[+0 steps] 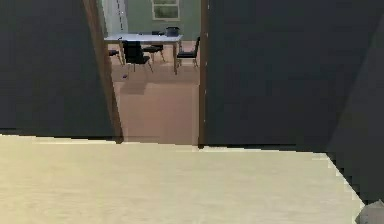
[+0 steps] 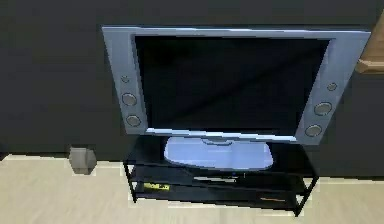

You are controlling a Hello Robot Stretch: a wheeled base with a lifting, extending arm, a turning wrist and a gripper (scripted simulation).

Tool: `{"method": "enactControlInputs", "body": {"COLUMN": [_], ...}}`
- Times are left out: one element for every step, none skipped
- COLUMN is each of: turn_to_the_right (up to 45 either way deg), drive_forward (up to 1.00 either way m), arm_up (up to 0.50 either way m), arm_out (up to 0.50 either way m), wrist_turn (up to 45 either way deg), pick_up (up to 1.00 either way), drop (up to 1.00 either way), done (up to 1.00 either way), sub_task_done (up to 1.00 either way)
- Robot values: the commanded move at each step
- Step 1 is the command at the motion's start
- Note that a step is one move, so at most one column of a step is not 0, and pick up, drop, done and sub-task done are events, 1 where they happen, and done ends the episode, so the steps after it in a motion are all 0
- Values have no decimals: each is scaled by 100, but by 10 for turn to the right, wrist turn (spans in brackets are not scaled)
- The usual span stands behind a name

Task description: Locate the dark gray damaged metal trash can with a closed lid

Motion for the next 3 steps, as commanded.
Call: {"method": "enactControlInputs", "body": {"turn_to_the_right": [-360, 0, -30], "drive_forward": [0, 100, 0], "arm_up": [0, 0, 0], "arm_out": [0, 0, 0], "wrist_turn": [0, 0, 0], "pick_up": [0, 0, 0], "drop": [0, 0, 0], "done": [0, 0, 0], "sub_task_done": [0, 0, 0]}}
